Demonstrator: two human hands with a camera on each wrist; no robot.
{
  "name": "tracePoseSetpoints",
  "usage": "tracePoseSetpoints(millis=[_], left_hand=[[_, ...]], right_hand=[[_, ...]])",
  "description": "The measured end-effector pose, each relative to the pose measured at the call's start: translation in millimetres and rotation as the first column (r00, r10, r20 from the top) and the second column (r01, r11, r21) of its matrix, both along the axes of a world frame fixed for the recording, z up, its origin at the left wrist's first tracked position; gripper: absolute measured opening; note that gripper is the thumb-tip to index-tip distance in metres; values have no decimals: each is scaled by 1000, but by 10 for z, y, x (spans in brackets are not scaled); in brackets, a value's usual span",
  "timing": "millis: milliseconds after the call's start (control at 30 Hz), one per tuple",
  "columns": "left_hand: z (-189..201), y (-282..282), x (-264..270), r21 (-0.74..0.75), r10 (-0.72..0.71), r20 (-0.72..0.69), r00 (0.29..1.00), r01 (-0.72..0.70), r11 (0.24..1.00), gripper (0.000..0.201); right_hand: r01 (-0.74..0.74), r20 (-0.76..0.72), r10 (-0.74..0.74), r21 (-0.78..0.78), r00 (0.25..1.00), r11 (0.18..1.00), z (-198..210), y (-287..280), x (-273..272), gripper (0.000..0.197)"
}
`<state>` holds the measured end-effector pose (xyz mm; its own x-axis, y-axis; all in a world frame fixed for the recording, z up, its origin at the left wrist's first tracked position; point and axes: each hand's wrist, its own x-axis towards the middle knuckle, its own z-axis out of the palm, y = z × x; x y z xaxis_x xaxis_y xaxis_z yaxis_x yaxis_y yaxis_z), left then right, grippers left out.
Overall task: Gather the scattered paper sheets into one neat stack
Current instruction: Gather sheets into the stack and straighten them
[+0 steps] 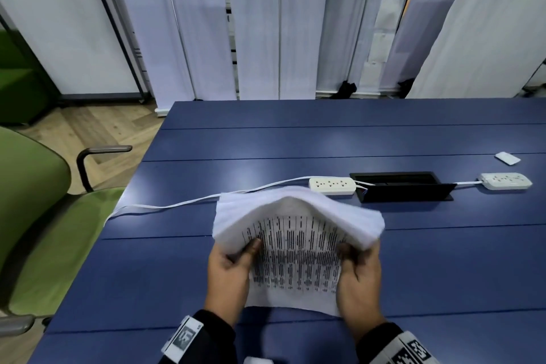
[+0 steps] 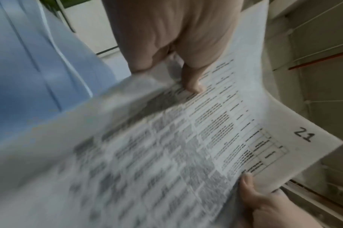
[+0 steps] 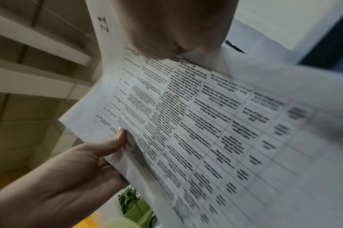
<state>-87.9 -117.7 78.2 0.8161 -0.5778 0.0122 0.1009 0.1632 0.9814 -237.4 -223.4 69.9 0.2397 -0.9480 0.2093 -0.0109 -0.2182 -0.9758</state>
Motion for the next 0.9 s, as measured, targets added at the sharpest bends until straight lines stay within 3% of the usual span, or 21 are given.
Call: tracePoseSetpoints(millis=[67, 133, 233, 300, 333, 367, 433, 500, 567, 633, 733, 767, 800, 833, 867, 900], left_hand=[[98, -2, 63, -23, 16, -20, 1000, -17, 1000, 39], [273, 65, 169, 35, 113, 181, 977, -121, 992, 66], [694, 156, 275, 105, 80, 652, 754, -194, 975, 110], [938, 149, 242, 158, -51, 813, 580, -136, 978, 112], [979, 130, 230, 211, -148, 827, 543, -55, 976, 104], [970, 108, 215, 270, -265, 792, 550, 74, 960, 90], [832, 106, 165, 315, -441, 628, 641, 309, 898, 51], [699, 128, 94, 221, -404, 502, 765, 338, 915, 24], [615, 160, 31, 103, -285, 446, 848, 267, 958, 20], [551, 188, 35, 51, -215, 381, 899, 212, 976, 14], [452, 267, 154, 20, -161, 262, 952, 162, 987, 36], [412, 299, 213, 24, -150, 239, 959, 149, 989, 38], [385, 325, 260, 27, -141, 214, 967, 138, 990, 38], [348, 345, 302, 21, -131, 186, 974, 129, 991, 39], [325, 359, 328, 13, -126, 161, 979, 126, 992, 39], [309, 360, 337, 7, -127, 145, 981, 128, 992, 39]], right_hand=[[13, -63, -22, -132, 998, 991, 167, -81, 1, 55], [-50, -180, -10, -325, 984, 944, 314, -160, -45, 50], [-214, -404, -25, -533, 914, 818, 568, -268, -81, 46], [-364, -571, -64, -602, 818, 711, 742, -254, -44, 44], [-423, -631, -99, -620, 770, 661, 788, -230, -28, 43], [-457, -667, -136, -630, 733, 628, 827, -202, -19, 41], [-473, -688, -169, -635, 706, 610, 877, -146, -16, 39], [-485, -691, -127, -614, 712, 623, 899, -120, -28, 41], [-539, -723, -24, -536, 690, 650, 887, -140, -85, 43], [-572, -791, 66, -379, 608, 727, 850, -244, -219, 34], [-477, -880, 75, -181, 470, 860, 741, -516, -570, 35], [-407, -870, 63, -164, 489, 898, 701, -614, -680, 34], [-320, -817, 79, -134, 571, 938, 659, -701, -777, 33], [-233, -700, 132, -51, 702, 971, 617, -754, -844, 35], [-190, -502, 201, 73, 841, 979, 555, -797, -890, 40], [-198, -287, 245, 183, 926, 963, 485, -823, -918, 53]])
